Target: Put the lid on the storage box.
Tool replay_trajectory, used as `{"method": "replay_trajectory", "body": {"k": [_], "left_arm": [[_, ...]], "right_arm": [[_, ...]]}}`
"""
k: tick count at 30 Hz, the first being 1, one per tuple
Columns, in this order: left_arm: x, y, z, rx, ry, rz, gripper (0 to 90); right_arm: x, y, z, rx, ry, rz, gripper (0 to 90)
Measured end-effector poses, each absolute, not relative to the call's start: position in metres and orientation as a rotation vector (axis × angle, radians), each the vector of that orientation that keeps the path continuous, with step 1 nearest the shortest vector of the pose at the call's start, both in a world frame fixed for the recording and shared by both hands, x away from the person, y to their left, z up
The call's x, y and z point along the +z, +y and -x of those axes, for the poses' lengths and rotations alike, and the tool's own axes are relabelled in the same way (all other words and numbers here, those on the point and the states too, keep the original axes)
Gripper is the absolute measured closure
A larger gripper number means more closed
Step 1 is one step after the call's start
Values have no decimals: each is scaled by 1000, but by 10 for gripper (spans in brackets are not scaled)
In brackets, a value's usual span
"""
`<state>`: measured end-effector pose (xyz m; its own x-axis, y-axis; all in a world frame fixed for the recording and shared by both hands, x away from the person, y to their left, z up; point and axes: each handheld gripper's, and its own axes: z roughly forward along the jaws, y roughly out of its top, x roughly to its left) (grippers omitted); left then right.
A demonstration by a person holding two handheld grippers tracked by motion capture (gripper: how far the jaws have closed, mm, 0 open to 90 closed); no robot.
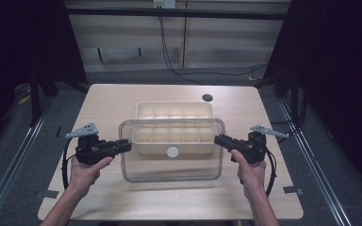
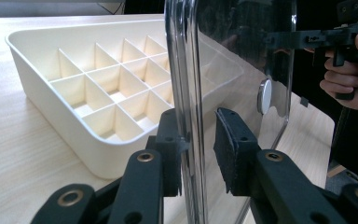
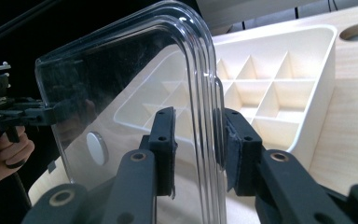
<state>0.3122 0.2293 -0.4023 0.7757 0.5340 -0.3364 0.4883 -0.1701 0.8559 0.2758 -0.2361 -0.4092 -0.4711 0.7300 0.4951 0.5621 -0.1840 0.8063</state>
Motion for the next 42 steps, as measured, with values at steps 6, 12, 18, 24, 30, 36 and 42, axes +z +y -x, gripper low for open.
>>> {"method": "replay_trajectory", "body": {"k": [6, 12, 18, 24, 30, 36, 42], "left_arm": [[-396, 227, -319, 68, 790, -1815, 717], [-390, 228, -326, 80, 797, -1805, 713], [-383, 230, -334, 99, 795, -1803, 711], [-377, 228, -341, 117, 800, -1798, 706], [-370, 225, -349, 128, 801, -1793, 703], [-365, 224, -356, 135, 807, -1784, 700], [-358, 224, -364, 149, 809, -1778, 695]], "right_arm": [[-405, -238, -283, 1743, 1899, -1530, 686], [-396, -237, -290, 1738, 1902, -1510, 687], [-389, -234, -299, 1745, 1900, -1489, 688], [-383, -235, -308, 1744, 1901, -1478, 690], [-378, -237, -313, 1742, 1885, -1473, 690], [-374, -237, -320, 1740, 1877, -1481, 695], [-368, -237, -330, 1760, 1849, -1489, 700]]}}
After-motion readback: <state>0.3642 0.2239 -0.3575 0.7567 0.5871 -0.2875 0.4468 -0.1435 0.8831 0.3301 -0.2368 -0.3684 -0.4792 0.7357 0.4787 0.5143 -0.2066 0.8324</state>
